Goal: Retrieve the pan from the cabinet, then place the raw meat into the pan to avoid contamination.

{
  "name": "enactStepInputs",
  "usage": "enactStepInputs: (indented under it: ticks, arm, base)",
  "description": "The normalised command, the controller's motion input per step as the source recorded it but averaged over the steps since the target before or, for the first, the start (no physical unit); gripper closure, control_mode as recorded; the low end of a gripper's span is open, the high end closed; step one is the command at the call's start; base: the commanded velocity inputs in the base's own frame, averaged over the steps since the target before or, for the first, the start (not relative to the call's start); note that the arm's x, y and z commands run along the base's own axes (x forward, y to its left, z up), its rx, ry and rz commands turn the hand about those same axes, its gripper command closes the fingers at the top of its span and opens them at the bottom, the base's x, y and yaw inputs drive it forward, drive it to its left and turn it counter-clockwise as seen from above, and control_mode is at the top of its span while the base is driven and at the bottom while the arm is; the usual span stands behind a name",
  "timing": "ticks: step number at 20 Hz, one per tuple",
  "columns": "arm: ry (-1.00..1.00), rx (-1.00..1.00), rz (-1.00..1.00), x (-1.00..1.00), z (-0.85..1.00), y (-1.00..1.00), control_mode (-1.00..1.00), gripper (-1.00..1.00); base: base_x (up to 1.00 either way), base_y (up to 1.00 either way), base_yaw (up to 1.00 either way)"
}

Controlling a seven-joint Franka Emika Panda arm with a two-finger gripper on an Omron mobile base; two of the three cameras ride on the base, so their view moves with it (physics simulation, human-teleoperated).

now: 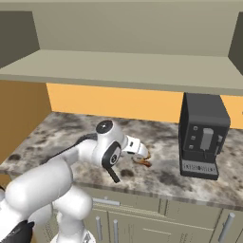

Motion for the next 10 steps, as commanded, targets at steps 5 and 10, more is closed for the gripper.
enactStepInputs:
  ticks: [5,10]
  arm:
    - [0.0,0.02,0.05,0.35,-0.01,-0.13,-1.0,-1.0]
    - [0.03,0.04,0.21,0.47,-0.12,-0.32,-1.0,-1.0]
  base:
    - [0.0,0.0,0.0]
    - [0.0,0.0,0.0]
